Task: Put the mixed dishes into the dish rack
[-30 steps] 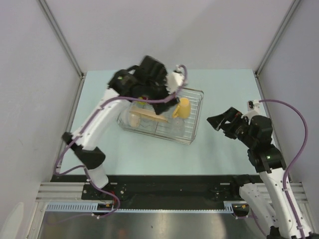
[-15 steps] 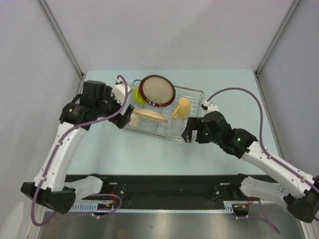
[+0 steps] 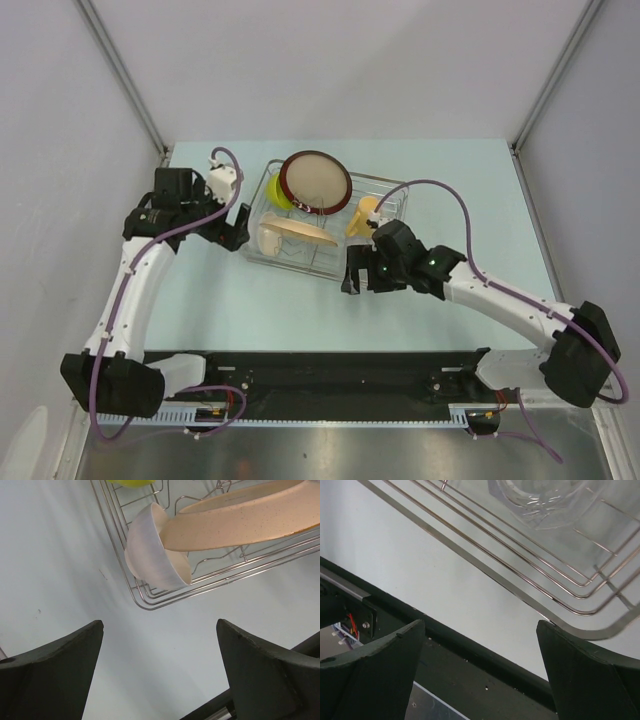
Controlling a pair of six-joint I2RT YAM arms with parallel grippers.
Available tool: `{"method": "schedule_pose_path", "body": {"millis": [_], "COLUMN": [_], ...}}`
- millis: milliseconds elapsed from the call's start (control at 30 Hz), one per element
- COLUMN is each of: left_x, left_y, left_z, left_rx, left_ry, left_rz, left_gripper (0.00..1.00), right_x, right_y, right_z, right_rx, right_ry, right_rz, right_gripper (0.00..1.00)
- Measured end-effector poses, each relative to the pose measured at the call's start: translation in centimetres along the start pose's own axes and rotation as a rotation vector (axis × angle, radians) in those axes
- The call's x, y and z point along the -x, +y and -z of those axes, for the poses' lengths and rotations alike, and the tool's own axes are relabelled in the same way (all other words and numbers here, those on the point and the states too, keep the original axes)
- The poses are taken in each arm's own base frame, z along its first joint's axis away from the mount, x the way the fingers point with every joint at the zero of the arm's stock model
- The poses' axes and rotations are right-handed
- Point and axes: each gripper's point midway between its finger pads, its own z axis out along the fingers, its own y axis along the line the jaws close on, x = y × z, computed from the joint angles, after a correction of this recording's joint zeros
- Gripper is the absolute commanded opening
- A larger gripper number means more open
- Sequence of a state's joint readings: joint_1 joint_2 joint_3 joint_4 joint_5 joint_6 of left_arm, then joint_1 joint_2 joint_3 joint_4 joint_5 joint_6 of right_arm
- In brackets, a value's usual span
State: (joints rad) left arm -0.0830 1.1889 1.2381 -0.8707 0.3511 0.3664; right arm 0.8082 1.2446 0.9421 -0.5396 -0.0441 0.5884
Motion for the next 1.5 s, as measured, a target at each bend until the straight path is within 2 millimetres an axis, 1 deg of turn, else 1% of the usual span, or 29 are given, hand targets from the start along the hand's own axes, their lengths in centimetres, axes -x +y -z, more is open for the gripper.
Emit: {"method": "schedule_pose_path", "body": {"millis": [100, 233, 333, 600, 733, 900, 967, 1067, 1167, 1267, 1367, 1500], "left_x": [0.1, 0.3, 0.4, 0.4, 0.4, 0.5, 0.6, 0.7, 0.9, 0.7, 0.4, 0.2], "left_y": [0.0, 0.1, 0.0, -0.1, 0.0, -0.1, -0.2, -0.4, -0.6, -1.1, -1.4, -1.4], "left_z": [0.2, 0.6, 0.7, 0.7, 0.8, 0.9, 1.0, 1.3, 1.8, 2.2, 2.2, 2.0], "left_rx": [0.003, 0.009, 0.010, 0.001, 0.001, 0.000, 0.000, -0.001, -0.001, -0.005, -0.009, -0.011], "left_ry": [-0.009, -0.021, -0.026, -0.031, -0.032, -0.036, -0.040, -0.052, -0.071, -0.088, -0.089, -0.088], "left_rz": [-0.001, -0.003, -0.004, -0.001, 0.000, 0.001, 0.004, 0.009, 0.013, 0.015, 0.025, 0.035], "left_gripper": [1.00, 1.00, 1.00, 1.00, 1.00, 1.00, 1.00, 1.00, 1.00, 1.00, 1.00, 1.00], "right_x": [-0.2, 0.5, 1.4, 4.5, 5.6, 6.6, 6.9, 7.8, 7.9, 7.0, 6.0, 5.4], "right_y": [0.2, 0.0, -0.7, -3.4, -4.5, -6.0, -6.5, -6.3, -4.9, -3.6, -3.6, -4.1], "right_z": [-0.9, -1.1, -1.4, -2.0, -2.2, -1.9, -1.2, 1.2, 4.2, 6.8, 8.1, 8.6], "right_rx": [0.019, 0.033, 0.021, -0.022, -0.030, -0.056, -0.068, -0.067, -0.046, -0.028, -0.041, -0.067], "right_ry": [0.021, 0.013, -0.011, -0.089, -0.116, -0.141, -0.157, -0.221, -0.283, -0.319, -0.324, -0.317], "right_rz": [-0.005, -0.017, -0.021, -0.039, -0.047, -0.057, -0.059, -0.044, -0.008, 0.031, 0.045, 0.046], "right_gripper": [1.00, 1.00, 1.00, 1.00, 1.00, 1.00, 1.00, 1.00, 1.00, 1.00, 1.00, 1.00]}}
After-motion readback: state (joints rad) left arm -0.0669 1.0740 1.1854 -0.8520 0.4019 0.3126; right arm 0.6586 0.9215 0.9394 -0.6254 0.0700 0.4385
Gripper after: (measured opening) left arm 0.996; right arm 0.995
